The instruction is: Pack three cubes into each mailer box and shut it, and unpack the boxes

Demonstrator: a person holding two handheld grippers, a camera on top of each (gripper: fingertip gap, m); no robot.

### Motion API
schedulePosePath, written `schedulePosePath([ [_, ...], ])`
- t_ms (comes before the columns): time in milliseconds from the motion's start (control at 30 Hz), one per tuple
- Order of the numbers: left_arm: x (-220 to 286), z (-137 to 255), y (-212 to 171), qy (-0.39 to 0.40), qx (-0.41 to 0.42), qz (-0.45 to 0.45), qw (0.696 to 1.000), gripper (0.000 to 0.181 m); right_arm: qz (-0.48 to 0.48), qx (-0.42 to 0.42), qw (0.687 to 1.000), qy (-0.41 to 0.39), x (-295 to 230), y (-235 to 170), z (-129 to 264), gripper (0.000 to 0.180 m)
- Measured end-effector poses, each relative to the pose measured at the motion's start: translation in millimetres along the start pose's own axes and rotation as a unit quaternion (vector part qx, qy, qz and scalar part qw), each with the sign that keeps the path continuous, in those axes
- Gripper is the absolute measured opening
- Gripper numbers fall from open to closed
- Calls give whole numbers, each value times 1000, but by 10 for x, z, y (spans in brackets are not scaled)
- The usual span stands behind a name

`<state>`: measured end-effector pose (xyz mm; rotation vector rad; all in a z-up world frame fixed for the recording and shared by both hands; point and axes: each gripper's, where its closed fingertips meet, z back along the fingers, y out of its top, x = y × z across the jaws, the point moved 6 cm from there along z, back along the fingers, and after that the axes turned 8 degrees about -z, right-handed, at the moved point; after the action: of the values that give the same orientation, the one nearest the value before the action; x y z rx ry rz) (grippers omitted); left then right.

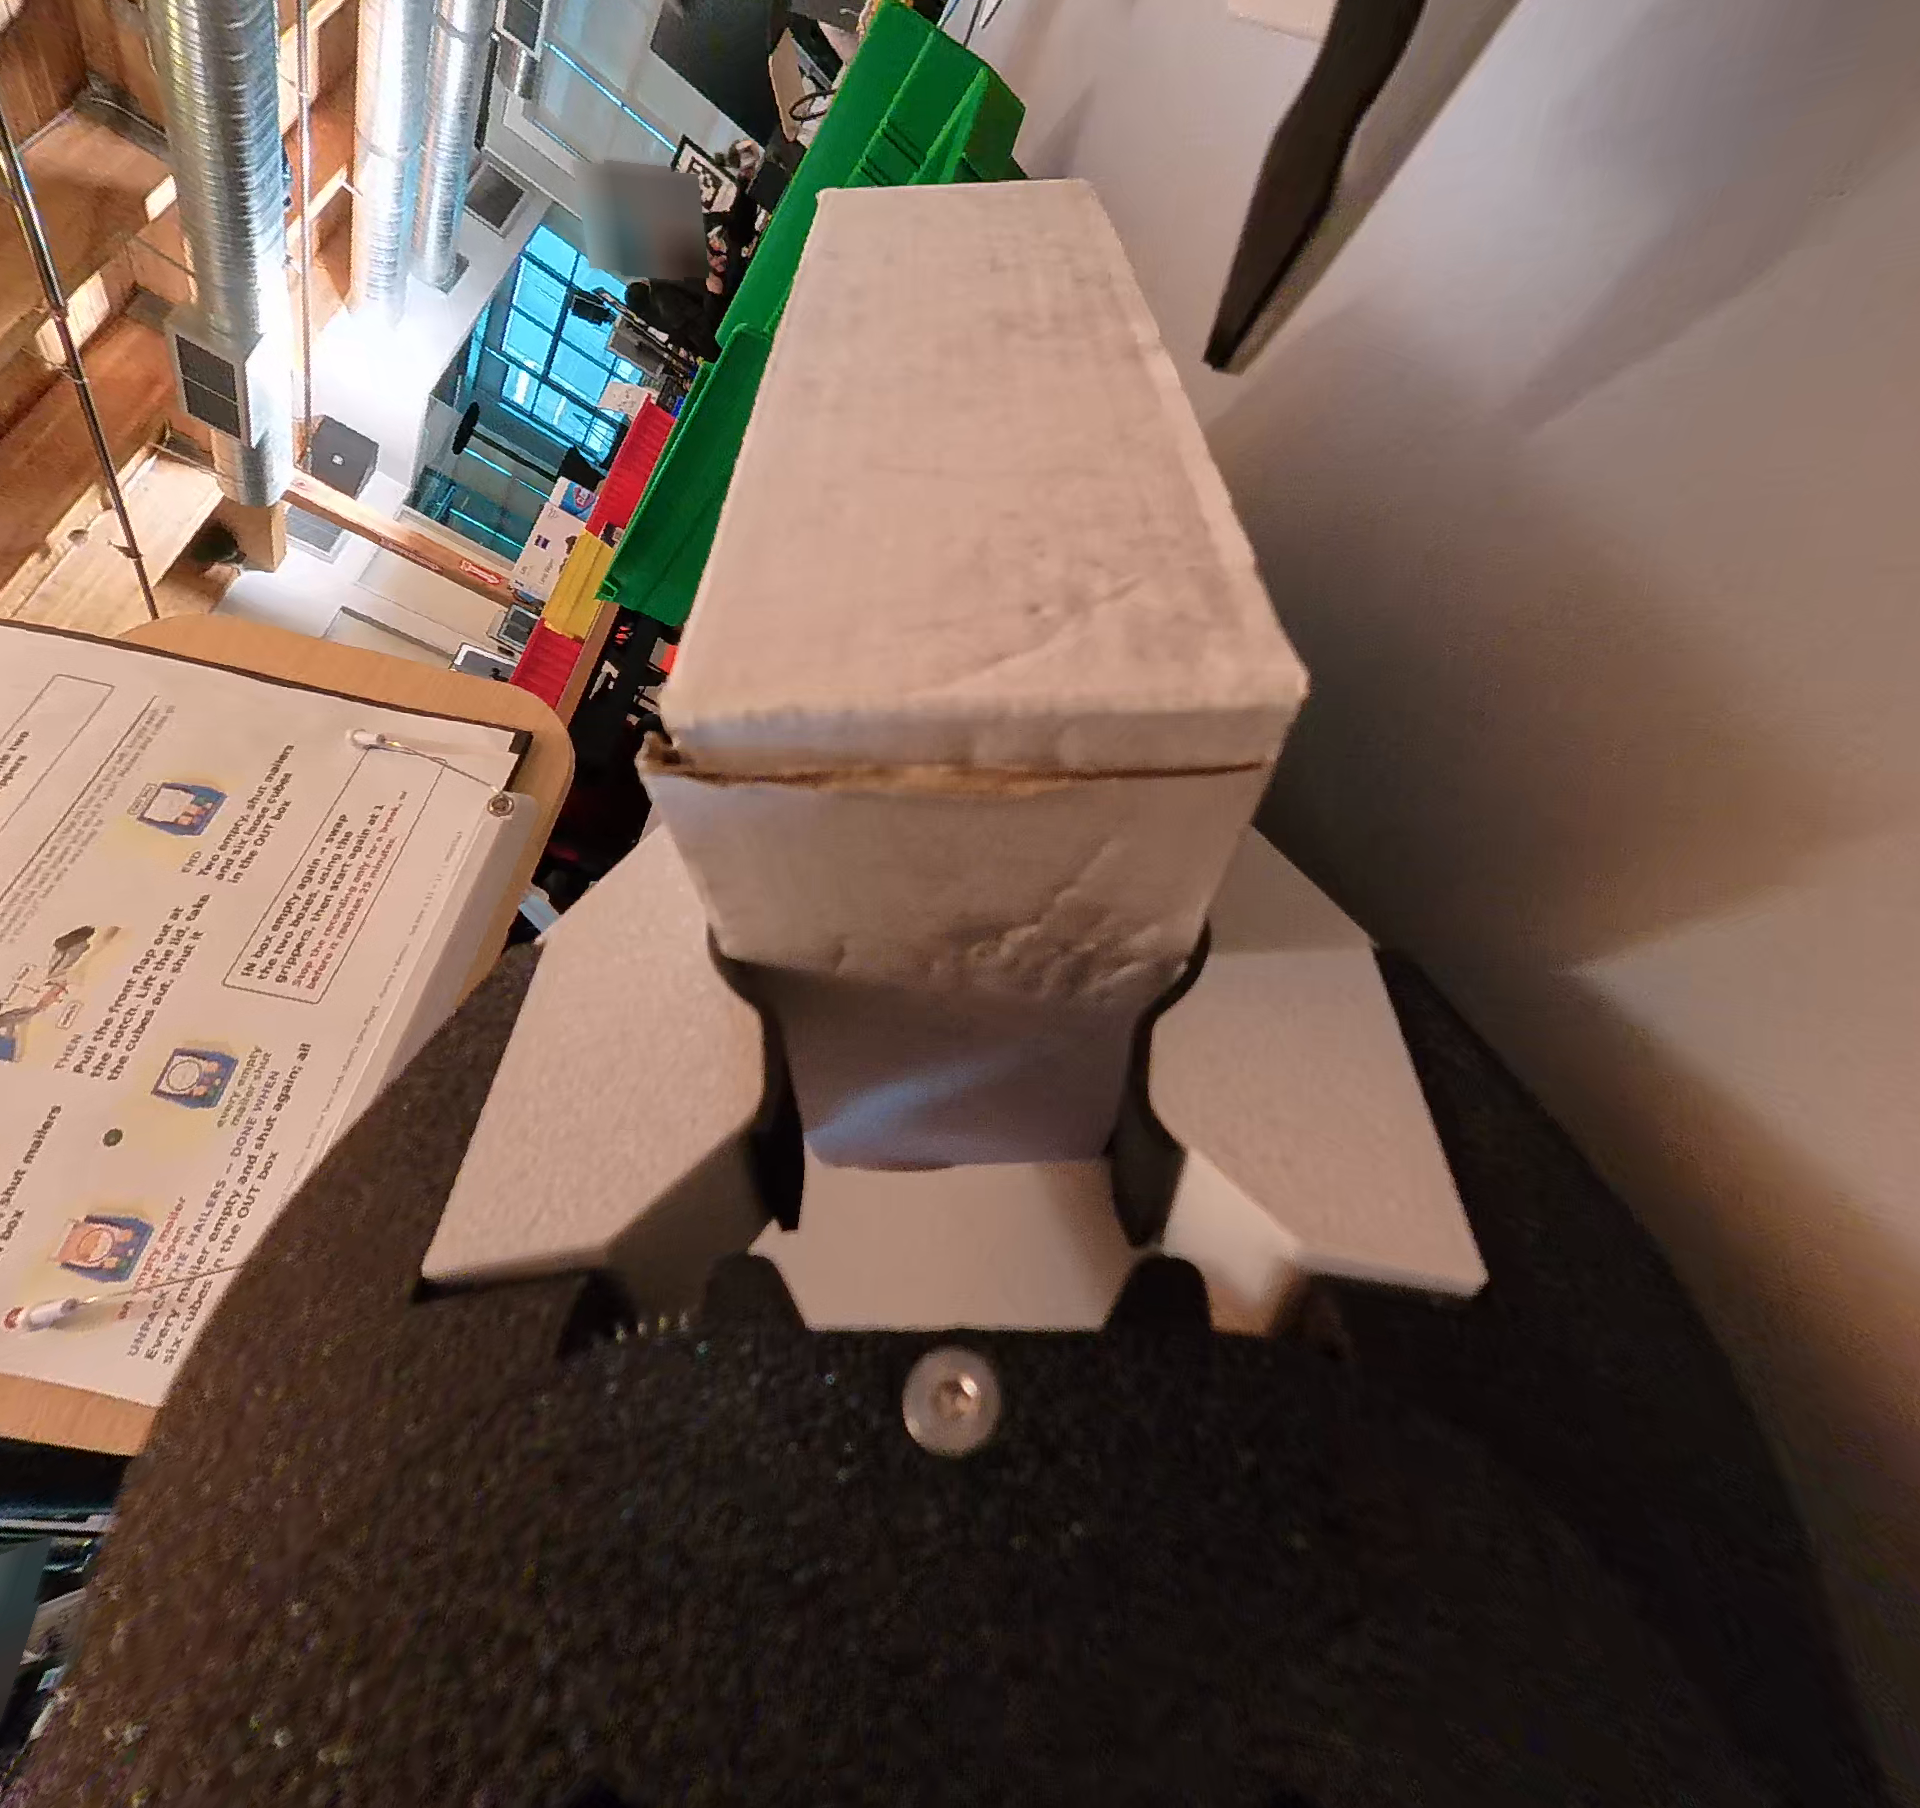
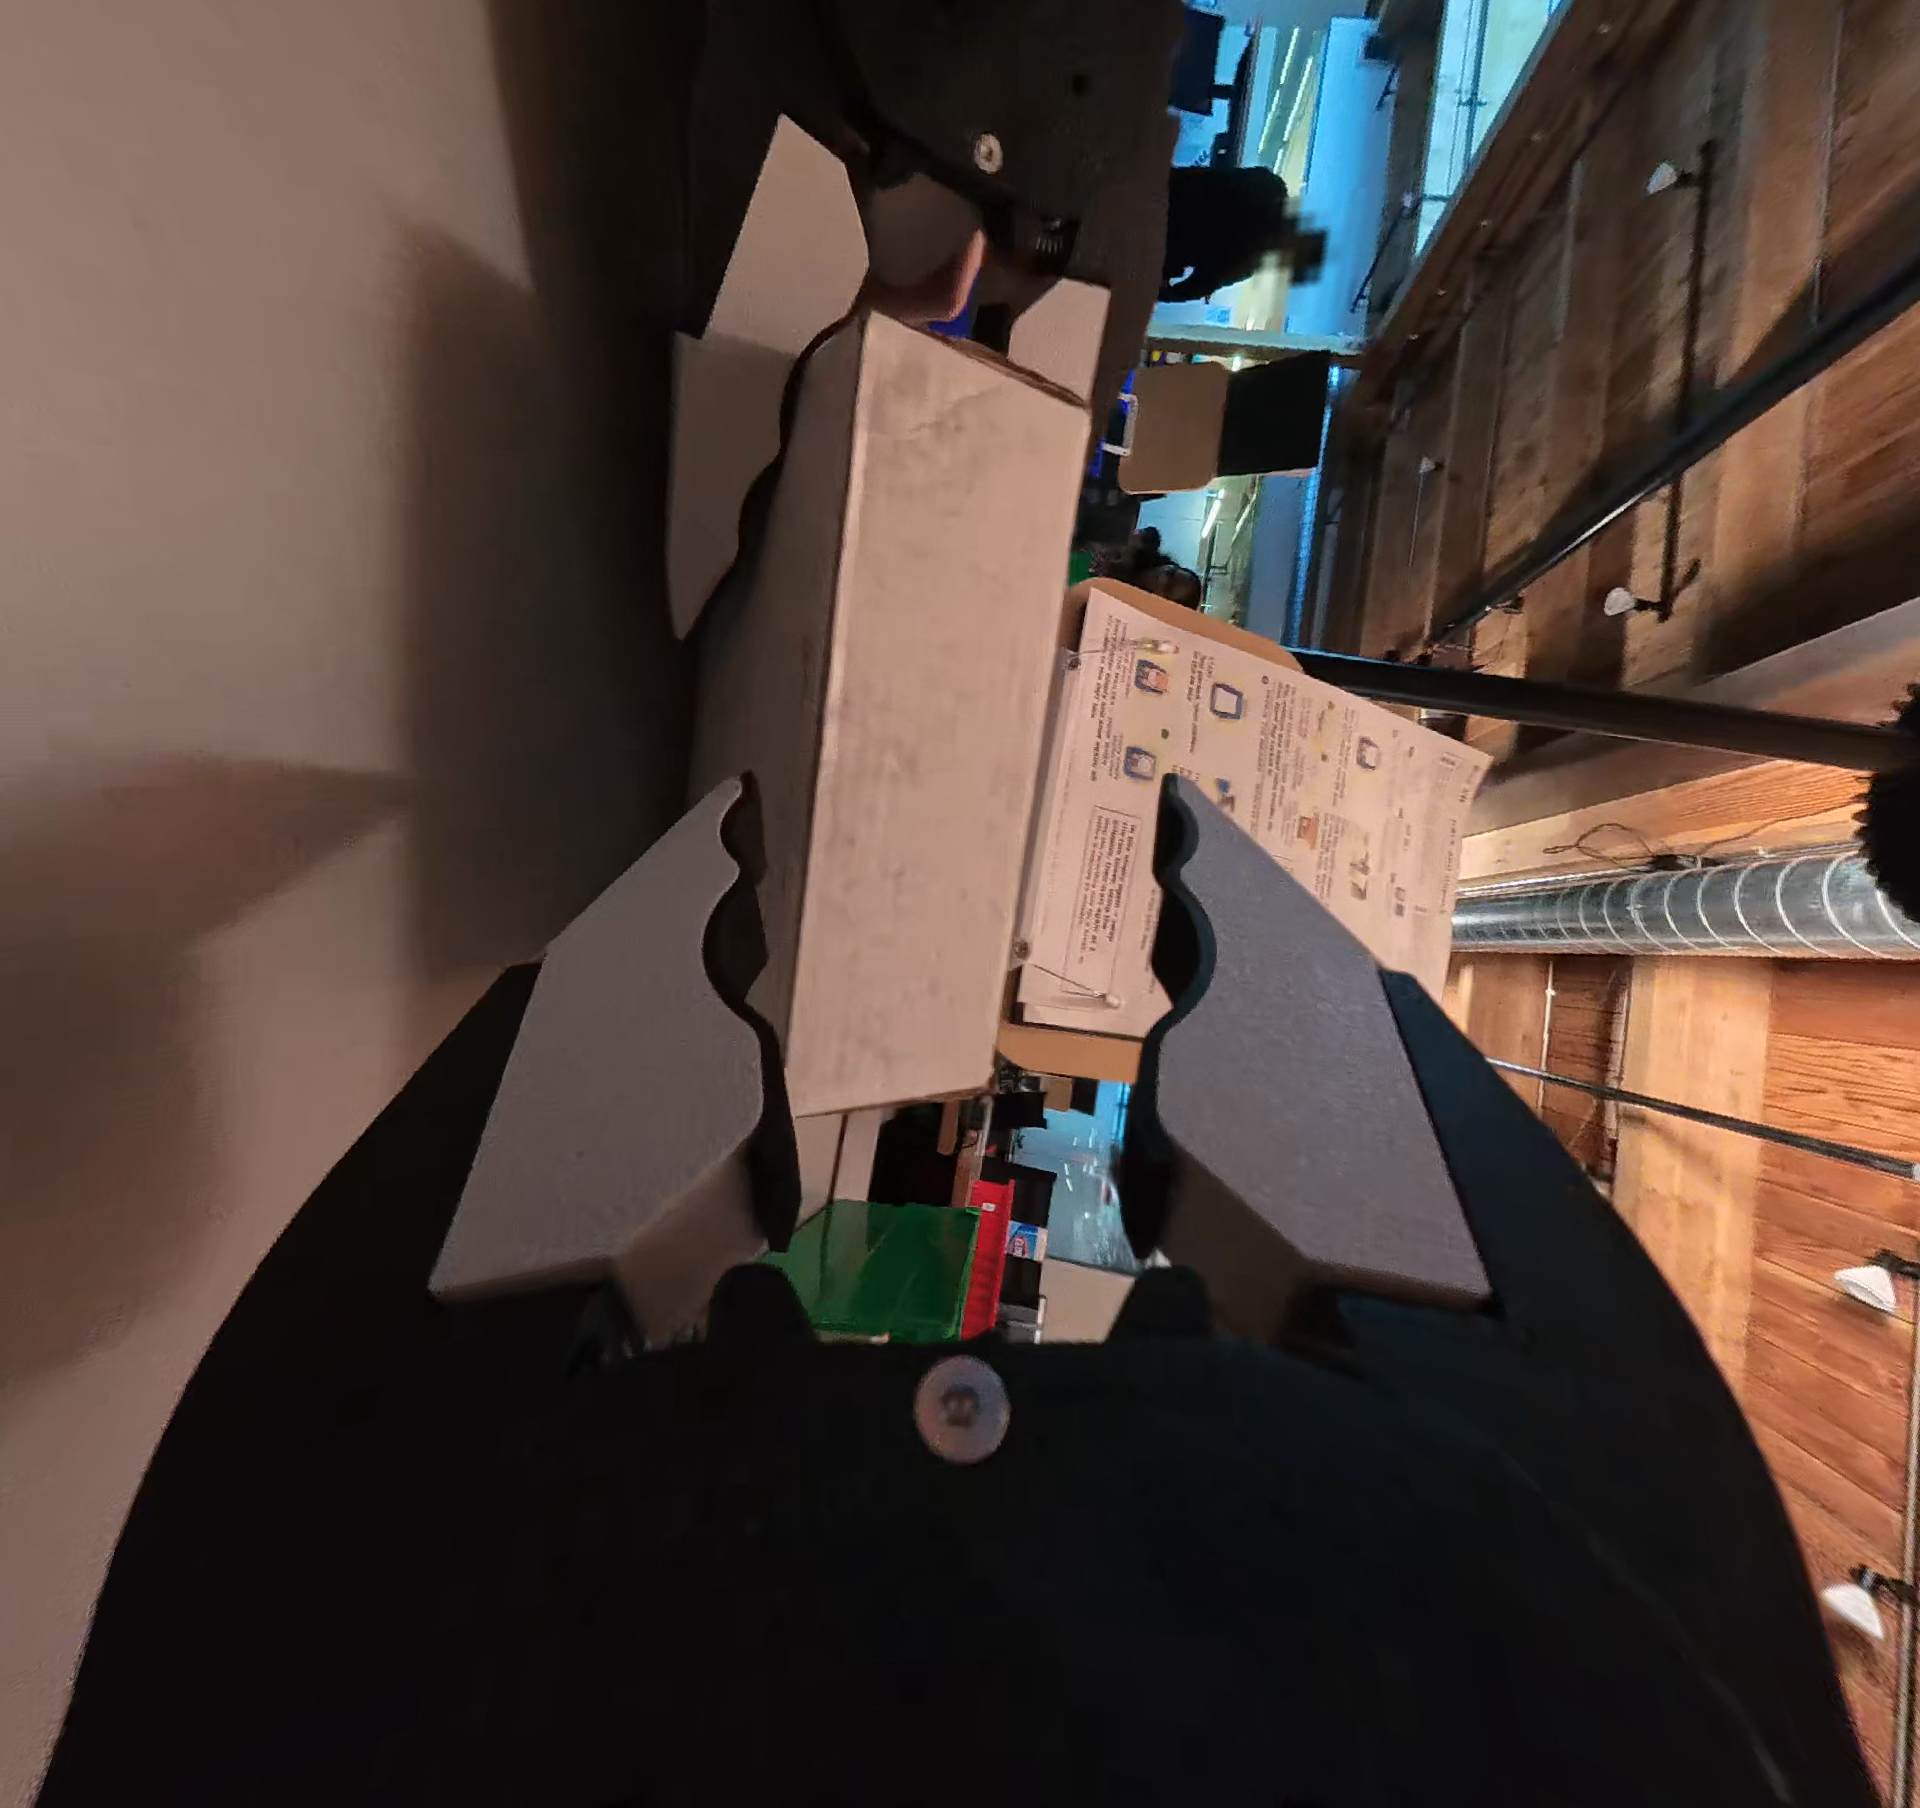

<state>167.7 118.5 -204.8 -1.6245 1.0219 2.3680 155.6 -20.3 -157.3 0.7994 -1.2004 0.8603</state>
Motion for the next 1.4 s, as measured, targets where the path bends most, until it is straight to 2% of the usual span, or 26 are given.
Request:
schedulePosePath([
  [400,-44,-37,-1,-7,-3,21,1000,69,93,-32,992,-80,-293,-46,-77,21],
  [467,-51,-43,-1,-10,-3,23,1000,69,84,-37,992,-90,-326,-70,-64,14],
  [700,-74,-63,2,-15,-4,35,999,69,84,-49,987,-129,-320,-106,-18,16],
  [867,-75,-73,11,-16,-3,32,999,69,79,-53,986,-140,-371,-170,12,0],
  [1067,-117,-96,-6,-25,-8,59,998,68,107,-59,981,-153,-327,-228,-41,0],
  [1400,-154,-136,-28,-33,-20,83,996,68,74,-67,979,-176,-242,-272,-63,0],
])
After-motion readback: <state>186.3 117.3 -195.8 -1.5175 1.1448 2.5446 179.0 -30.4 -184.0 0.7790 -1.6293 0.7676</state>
